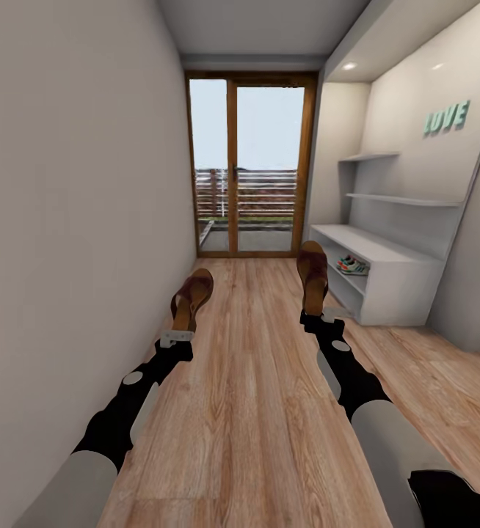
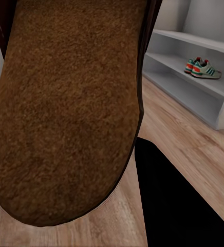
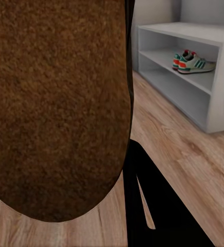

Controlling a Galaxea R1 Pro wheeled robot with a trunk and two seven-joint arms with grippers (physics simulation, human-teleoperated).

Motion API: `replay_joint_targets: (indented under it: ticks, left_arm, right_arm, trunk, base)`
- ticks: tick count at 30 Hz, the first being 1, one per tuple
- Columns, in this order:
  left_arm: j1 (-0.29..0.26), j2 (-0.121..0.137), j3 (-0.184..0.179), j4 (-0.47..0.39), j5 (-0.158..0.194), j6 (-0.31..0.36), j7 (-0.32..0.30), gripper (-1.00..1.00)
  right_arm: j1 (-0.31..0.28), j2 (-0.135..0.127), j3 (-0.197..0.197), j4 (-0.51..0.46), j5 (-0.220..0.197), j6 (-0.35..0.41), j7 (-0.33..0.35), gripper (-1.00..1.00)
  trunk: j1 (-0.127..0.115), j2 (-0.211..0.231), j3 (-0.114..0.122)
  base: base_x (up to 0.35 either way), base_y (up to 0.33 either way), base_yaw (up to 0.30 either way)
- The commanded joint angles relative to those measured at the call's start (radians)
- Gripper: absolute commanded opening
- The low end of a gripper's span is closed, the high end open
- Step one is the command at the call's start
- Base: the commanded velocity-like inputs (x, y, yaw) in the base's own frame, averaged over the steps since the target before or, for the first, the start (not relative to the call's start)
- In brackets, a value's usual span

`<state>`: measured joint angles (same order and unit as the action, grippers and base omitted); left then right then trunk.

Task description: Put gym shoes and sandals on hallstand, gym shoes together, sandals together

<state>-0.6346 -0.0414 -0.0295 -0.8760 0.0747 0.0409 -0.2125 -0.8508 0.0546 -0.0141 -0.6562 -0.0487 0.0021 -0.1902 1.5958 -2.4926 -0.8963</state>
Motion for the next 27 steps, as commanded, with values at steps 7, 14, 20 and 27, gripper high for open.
replay_joint_targets:
  ticks: [7,14,20,27]
  left_arm:
    - [0.000,0.000,0.000,-0.001,0.005,0.004,-0.004,-1.00]
    - [0.000,0.000,0.000,-0.001,0.005,0.004,-0.004,-1.00]
    - [0.000,0.000,0.000,0.000,0.005,0.004,-0.004,-1.00]
    - [0.000,0.000,0.000,0.000,0.005,0.004,-0.004,-1.00]
  right_arm:
    - [-0.001,0.001,-0.001,-0.001,-0.008,-0.001,-0.001,-1.00]
    - [-0.001,0.001,-0.001,0.000,-0.008,-0.001,-0.001,-1.00]
    - [-0.001,0.001,-0.001,0.000,-0.008,-0.001,-0.001,-1.00]
    - [-0.001,0.001,-0.001,0.000,-0.008,-0.001,-0.001,-1.00]
  trunk:
    - [0.000,0.000,-0.001]
    - [0.000,0.000,-0.001]
    - [0.000,0.000,-0.001]
    - [0.000,0.000,-0.001]
  base:
    - [0.345,0.000,0.000]
    - [0.345,0.000,0.000]
    - [0.345,0.000,0.000]
    - [0.345,0.000,0.000]
